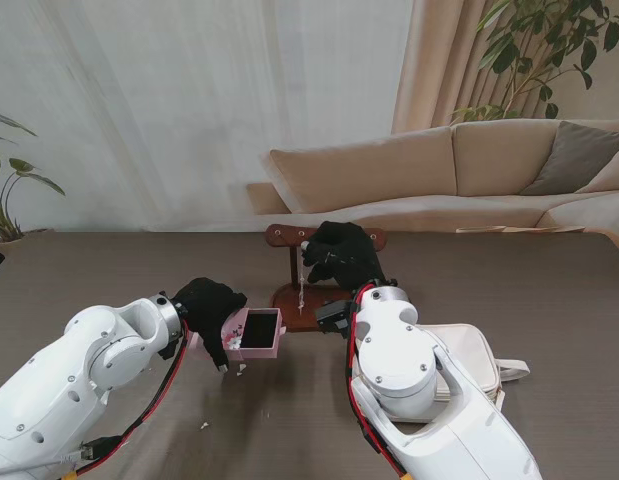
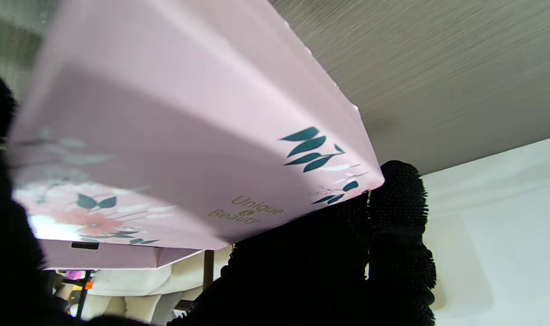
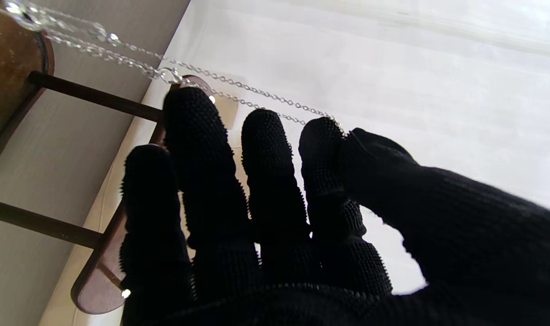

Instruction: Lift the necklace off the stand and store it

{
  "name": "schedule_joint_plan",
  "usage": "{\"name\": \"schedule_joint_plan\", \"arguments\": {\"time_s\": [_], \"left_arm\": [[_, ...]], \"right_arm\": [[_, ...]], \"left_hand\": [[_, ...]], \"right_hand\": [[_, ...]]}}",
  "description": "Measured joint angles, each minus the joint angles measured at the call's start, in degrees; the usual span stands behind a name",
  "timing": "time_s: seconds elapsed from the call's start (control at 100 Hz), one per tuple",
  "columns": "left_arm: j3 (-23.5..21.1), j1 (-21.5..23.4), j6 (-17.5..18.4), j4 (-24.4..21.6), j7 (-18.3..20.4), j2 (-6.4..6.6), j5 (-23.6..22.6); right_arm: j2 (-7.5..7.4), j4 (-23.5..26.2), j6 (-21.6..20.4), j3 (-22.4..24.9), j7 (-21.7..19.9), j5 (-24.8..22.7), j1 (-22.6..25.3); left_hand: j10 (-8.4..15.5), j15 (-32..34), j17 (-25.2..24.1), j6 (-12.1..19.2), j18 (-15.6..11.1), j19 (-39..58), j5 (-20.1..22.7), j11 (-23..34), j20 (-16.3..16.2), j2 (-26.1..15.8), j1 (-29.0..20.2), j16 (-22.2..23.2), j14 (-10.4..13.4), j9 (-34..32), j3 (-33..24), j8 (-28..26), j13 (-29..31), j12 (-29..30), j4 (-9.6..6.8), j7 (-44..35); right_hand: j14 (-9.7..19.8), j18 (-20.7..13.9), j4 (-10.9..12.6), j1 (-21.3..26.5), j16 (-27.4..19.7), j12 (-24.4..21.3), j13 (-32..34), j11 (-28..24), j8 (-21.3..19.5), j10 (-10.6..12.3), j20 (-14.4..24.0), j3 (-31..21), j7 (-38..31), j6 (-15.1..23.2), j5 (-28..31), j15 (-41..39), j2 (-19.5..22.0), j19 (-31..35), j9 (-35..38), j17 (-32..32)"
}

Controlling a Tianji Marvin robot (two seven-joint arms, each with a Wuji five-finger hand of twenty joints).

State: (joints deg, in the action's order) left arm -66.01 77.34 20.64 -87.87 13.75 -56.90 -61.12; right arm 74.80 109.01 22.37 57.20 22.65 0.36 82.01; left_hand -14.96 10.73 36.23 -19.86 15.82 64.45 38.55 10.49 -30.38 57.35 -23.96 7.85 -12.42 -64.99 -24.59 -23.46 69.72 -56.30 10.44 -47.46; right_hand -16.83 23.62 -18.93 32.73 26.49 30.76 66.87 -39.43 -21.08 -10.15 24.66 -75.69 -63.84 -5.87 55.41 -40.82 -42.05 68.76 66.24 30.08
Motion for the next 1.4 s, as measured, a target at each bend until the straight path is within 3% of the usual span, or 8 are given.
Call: {"name": "schedule_joint_plan", "arguments": {"time_s": [0.5, 0.86, 1.16, 1.4], "left_arm": [[4.96, -3.21, -0.20, 0.13, -0.11, -0.44, 1.93], [5.42, -3.57, -0.39, 0.45, -0.94, -0.86, 2.93], [4.68, -2.89, -0.38, -0.28, -1.67, -1.00, 2.94], [4.54, -2.84, -0.34, -0.43, -1.83, -1.03, 2.94]], "right_arm": [[0.44, -0.73, -0.29, -2.76, 0.08, 0.87, -0.23], [0.30, -2.94, -1.11, -3.41, -1.73, 0.75, -0.18], [-0.46, -5.56, -2.85, -4.11, -4.00, -1.66, 0.13], [-1.93, -6.91, -4.18, -4.09, -7.05, -5.59, 0.54]], "left_hand": [[0.00, 0.13, -0.04, 0.01, 0.04, 0.01, 0.01, 0.00, -0.45, 0.00, 0.00, -0.04, 0.00, -0.01, 0.00, 0.00, 0.00, -0.33, 0.00, 0.00], [0.01, 0.19, -0.49, 0.01, 0.07, 0.11, 0.01, 0.00, -1.03, 0.00, 0.00, -0.10, 0.00, -0.01, 0.00, 0.00, 0.00, -0.38, 0.00, 0.00], [0.01, 0.20, -0.52, 0.02, 0.07, 0.12, 0.01, 0.00, -1.58, 0.00, 0.00, -0.11, 0.00, -0.01, 0.00, 0.00, 0.00, -0.44, 0.00, 0.00], [0.01, 0.23, -0.52, 0.02, 0.07, 0.12, 0.01, 0.00, -1.62, 0.00, 0.00, -0.11, 0.00, -0.01, 0.00, 0.00, 0.00, -0.45, 0.00, 0.00]], "right_hand": [[0.00, 0.00, 0.00, 0.00, 0.00, 0.00, 0.00, 0.00, 0.00, 0.00, 0.00, 0.00, 0.00, 0.00, 0.00, 0.00, 0.00, 0.00, 0.00, 0.00], [0.00, 0.00, 0.00, 0.00, 0.00, 0.00, 0.00, 0.00, 0.00, 0.00, 0.00, 0.00, 0.00, 0.00, 0.00, 0.00, 0.00, 0.00, 0.00, 0.00], [0.00, 0.00, 0.00, 0.00, 0.00, 0.00, 0.00, 0.00, 0.00, 0.00, 0.00, 0.00, 0.04, 0.00, 0.00, 0.00, 0.00, 0.00, 0.00, 0.00], [0.05, 0.00, -0.02, -0.47, 0.00, 0.00, -0.13, 0.00, 0.82, 0.00, 0.00, 0.00, 0.55, 1.12, 0.00, 1.28, 0.00, 0.00, -0.11, 0.00]]}}
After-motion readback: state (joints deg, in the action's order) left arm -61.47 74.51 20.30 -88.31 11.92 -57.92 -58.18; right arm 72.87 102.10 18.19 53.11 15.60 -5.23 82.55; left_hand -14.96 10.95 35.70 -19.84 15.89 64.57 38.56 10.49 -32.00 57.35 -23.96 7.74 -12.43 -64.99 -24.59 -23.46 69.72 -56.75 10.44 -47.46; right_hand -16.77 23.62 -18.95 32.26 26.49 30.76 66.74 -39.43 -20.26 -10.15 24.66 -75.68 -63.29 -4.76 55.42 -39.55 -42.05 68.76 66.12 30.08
